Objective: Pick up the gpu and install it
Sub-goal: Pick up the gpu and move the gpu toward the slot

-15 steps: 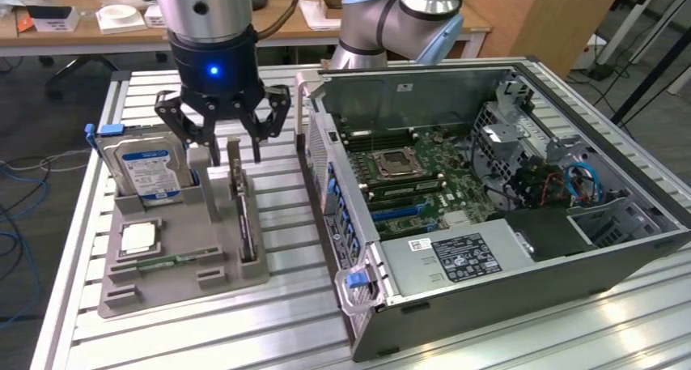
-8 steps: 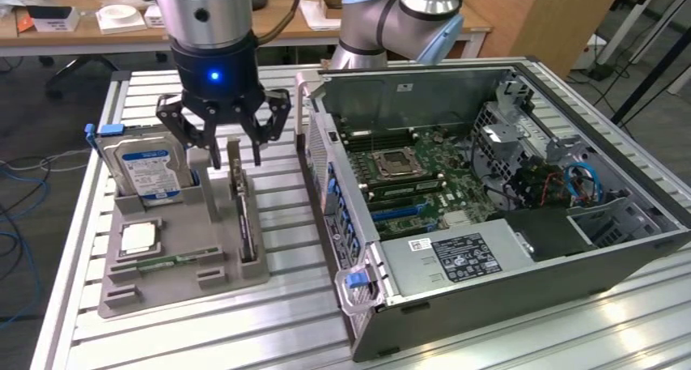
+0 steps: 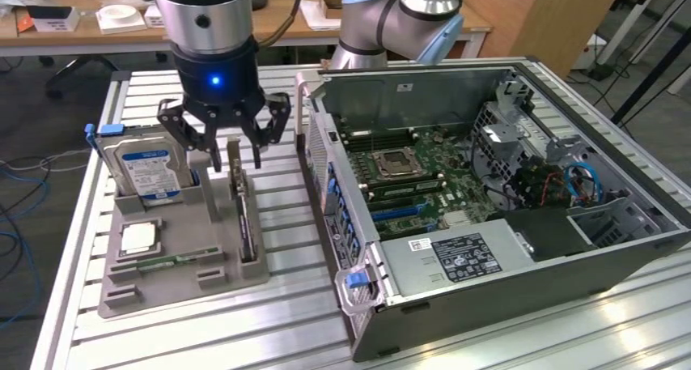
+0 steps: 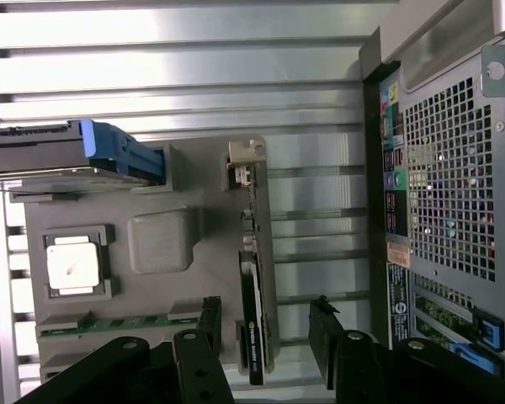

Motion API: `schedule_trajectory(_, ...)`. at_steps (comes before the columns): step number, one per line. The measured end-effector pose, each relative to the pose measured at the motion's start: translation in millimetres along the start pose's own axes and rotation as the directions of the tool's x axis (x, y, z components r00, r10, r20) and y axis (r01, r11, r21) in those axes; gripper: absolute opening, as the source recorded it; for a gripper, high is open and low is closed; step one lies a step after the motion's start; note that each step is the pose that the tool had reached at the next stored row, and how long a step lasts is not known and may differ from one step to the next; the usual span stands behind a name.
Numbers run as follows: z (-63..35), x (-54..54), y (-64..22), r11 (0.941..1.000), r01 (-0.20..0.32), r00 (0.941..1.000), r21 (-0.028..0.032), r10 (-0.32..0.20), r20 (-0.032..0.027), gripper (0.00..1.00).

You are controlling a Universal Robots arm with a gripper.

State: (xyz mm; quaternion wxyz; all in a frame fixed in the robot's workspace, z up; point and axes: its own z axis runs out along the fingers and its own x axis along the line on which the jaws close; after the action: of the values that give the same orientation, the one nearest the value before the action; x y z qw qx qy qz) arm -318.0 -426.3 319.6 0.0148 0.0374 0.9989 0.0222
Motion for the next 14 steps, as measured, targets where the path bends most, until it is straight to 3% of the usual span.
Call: schedule_trajectory(14, 7.9, 0.2, -0.4, 1.0000, -0.001, 1.0000, 0.0001, 0.001, 0.0001, 0.55)
